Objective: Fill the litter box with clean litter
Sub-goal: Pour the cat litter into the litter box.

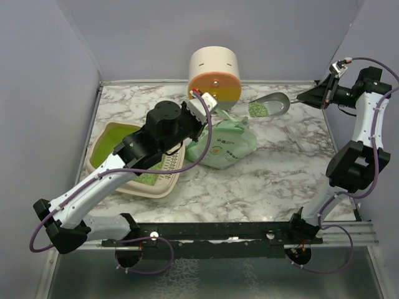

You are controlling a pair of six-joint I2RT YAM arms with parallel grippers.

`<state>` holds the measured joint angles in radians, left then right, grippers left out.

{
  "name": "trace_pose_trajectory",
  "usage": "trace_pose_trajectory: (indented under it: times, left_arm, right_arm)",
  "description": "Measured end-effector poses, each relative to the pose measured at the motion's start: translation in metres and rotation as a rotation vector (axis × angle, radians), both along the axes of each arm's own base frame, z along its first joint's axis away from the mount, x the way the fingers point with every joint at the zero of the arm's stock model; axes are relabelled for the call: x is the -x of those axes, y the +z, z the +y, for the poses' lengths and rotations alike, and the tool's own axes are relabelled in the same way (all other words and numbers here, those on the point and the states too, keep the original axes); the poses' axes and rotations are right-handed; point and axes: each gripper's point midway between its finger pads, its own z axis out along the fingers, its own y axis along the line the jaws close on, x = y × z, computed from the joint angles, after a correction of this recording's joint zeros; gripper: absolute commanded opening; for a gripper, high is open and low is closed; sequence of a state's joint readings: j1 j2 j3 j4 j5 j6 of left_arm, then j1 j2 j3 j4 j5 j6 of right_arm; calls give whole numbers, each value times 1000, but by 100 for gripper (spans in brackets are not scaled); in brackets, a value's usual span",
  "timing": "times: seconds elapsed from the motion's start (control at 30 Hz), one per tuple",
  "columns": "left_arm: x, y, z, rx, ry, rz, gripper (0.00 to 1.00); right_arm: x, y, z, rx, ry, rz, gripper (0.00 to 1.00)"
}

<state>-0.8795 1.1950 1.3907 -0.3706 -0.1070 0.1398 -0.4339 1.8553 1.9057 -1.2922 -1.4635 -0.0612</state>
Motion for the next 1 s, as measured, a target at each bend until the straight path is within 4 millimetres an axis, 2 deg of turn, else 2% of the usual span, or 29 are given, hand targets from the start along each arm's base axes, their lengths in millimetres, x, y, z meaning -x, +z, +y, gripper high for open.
trace_pose_trajectory:
  times: [0.2,0.33,0.63,1.0]
  left_arm:
    - [-2,-8,2,-11,15,5,24]
    - [-3,-11,2,-14,18,6,24]
    - [1,-13,11,-6,38,-5,24]
    - [1,-24,14,-17,44,3,24]
  right_arm:
    - [-5,10,7,-24,25,-10,1]
    - [-11,16,23,-32,66,-11,1]
    - [-22,32,70,-43,180,-25,1]
    - [-15,42,132,-48,325,-39,1]
